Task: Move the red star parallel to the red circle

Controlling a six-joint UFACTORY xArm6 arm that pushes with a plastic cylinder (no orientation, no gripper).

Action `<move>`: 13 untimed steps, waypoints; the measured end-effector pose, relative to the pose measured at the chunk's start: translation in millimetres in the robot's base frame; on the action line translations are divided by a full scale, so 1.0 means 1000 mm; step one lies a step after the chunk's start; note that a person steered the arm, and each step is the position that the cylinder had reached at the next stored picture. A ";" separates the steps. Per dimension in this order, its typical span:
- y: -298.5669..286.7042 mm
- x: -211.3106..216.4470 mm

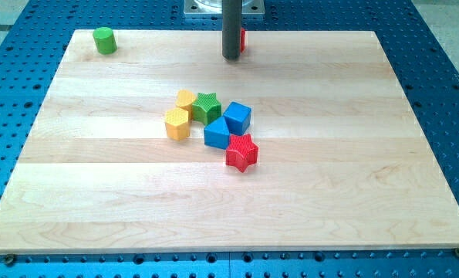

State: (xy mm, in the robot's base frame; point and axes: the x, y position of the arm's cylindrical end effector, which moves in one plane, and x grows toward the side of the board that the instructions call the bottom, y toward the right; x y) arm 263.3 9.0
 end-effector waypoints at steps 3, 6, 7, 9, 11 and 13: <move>0.104 0.307; 0.021 0.268; 0.033 0.248; -0.036 0.251; 0.068 0.198; 0.073 0.241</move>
State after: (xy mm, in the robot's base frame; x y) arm 503.8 81.9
